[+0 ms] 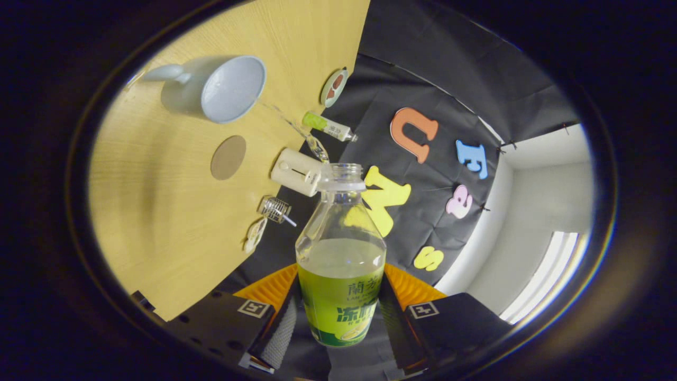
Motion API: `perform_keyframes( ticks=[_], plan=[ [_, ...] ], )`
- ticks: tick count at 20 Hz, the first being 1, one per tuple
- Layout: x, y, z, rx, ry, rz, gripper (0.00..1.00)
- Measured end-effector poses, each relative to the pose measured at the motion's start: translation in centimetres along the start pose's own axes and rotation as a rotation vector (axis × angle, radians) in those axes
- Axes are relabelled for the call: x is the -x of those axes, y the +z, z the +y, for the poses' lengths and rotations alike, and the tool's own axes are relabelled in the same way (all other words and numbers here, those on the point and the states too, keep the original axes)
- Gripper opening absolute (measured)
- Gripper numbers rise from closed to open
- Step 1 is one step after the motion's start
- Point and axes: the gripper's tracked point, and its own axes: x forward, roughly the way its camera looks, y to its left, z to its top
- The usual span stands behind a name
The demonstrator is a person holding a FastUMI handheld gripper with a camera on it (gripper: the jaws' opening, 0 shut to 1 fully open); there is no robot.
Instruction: Take the bottle from table, then pour the juice into the cup, finally place the bottle on the coaster
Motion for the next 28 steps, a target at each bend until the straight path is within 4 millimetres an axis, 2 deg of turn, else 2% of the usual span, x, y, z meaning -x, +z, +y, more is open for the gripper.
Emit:
perform_keyframes(
  ticks=[7, 17, 24, 28],
  plan=[
    [-0.5, 0.0, -1.5, 0.054, -0.096, -0.009, 0.80],
    [-0.7, 1.1, -3.6, 0.132, -0.213, -0.036, 0.80],
    [-0.3, 1.4, -6.2, 0.162, -0.350, -0.048, 0.80],
    [0.4, 1.6, -6.7, 0.172, -0.384, -0.059, 0.80]
  ],
)
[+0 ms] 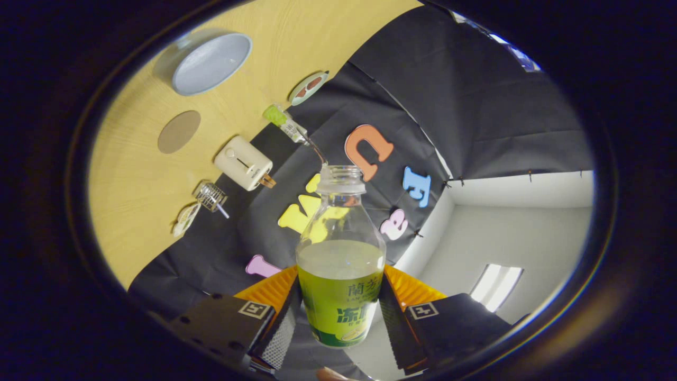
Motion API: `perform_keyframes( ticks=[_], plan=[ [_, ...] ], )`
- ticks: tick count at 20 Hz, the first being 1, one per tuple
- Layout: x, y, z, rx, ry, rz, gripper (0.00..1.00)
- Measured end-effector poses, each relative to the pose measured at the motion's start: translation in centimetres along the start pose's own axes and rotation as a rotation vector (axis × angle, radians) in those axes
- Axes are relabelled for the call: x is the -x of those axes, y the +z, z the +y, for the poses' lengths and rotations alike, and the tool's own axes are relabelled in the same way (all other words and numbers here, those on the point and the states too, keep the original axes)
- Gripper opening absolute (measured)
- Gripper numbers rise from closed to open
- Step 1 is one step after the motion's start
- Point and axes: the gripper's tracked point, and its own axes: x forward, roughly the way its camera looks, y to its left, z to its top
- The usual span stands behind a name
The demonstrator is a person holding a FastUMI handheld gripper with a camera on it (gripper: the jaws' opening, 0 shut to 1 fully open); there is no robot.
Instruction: Take the bottle from table, then pour the juice into the cup, finally place the bottle on the coaster
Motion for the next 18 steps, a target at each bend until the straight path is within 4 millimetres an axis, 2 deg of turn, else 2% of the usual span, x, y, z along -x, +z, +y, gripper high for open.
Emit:
perform_keyframes(
  ticks=[12, 18],
  plan=[
    [-0.03, 0.51, -0.19, 0.014, -0.026, -0.002, 0.80],
    [0.44, 0.84, 0.57, -0.062, 0.037, -0.008, 0.80]
  ],
)
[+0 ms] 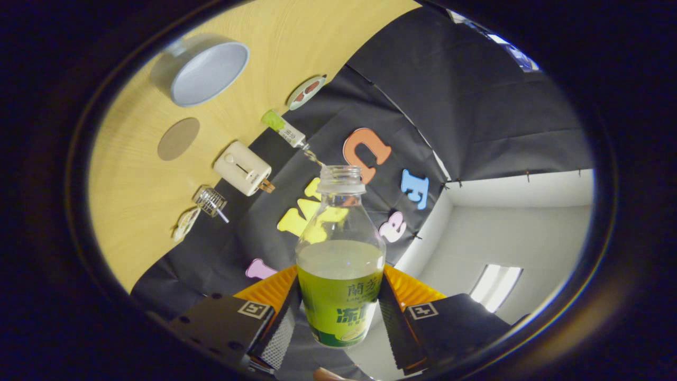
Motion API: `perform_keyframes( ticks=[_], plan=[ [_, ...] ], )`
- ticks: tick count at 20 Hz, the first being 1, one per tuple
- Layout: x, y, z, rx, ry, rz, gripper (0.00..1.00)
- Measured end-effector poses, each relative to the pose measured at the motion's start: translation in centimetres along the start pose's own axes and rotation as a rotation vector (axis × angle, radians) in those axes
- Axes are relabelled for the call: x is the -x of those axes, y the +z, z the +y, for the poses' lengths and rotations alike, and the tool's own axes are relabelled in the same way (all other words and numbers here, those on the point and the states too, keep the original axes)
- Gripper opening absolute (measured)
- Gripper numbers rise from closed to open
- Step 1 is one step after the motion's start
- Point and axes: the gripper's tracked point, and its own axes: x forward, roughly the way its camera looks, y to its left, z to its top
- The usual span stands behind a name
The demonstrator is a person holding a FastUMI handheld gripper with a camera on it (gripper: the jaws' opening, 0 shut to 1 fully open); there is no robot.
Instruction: Take the bottle from table, then pour the juice into the cup, finally place the bottle on the coaster
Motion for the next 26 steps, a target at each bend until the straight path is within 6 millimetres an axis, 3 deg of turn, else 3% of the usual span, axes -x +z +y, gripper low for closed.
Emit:
perform_keyframes(
  ticks=[4, 9, 12, 21, 26],
  plan=[
    [0.3, -0.6, 1.7, -0.159, 0.120, 0.030, 0.80],
    [0.9, -0.7, 2.4, -0.400, 0.227, 0.066, 0.80],
    [1.1, 0.1, 1.9, -0.569, 0.249, 0.088, 0.80],
    [2.1, 4.7, 4.2, -1.196, 0.497, 0.157, 0.80],
    [1.9, 5.7, 4.6, -1.449, 0.564, 0.194, 0.80]
  ],
)
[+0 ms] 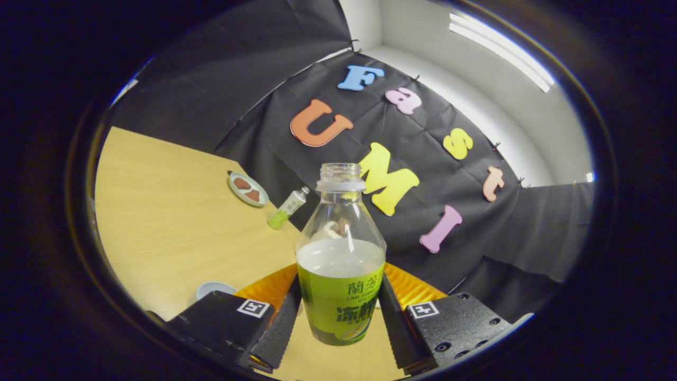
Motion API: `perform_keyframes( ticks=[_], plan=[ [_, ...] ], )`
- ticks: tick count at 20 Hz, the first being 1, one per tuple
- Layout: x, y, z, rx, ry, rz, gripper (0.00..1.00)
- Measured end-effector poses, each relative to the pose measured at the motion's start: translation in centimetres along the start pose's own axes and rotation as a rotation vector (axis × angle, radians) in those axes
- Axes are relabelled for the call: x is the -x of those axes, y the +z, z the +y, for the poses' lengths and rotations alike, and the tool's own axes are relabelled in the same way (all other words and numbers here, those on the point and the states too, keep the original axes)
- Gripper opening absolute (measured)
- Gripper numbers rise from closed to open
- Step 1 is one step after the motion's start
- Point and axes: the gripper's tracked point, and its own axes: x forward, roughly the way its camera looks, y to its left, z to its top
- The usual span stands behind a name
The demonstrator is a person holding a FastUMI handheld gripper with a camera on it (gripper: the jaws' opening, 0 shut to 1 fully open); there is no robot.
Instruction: Take the bottle from table, then pour the juice into the cup, finally place the bottle on the coaster
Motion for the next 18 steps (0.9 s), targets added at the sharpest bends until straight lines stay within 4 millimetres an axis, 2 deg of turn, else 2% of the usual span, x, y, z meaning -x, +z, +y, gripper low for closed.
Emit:
perform_keyframes(
  ticks=[4, 7, 14, 18],
  plan=[
    [-1.4, -0.2, -0.2, -0.176, -0.015, -0.021, 0.80],
    [-3.3, -1.1, 0.4, -0.278, 0.001, -0.003, 0.80],
    [-8.9, -4.0, 1.4, -0.545, 0.039, 0.094, 0.80],
    [-11.8, -5.4, 1.8, -0.599, 0.027, 0.124, 0.80]
  ],
)
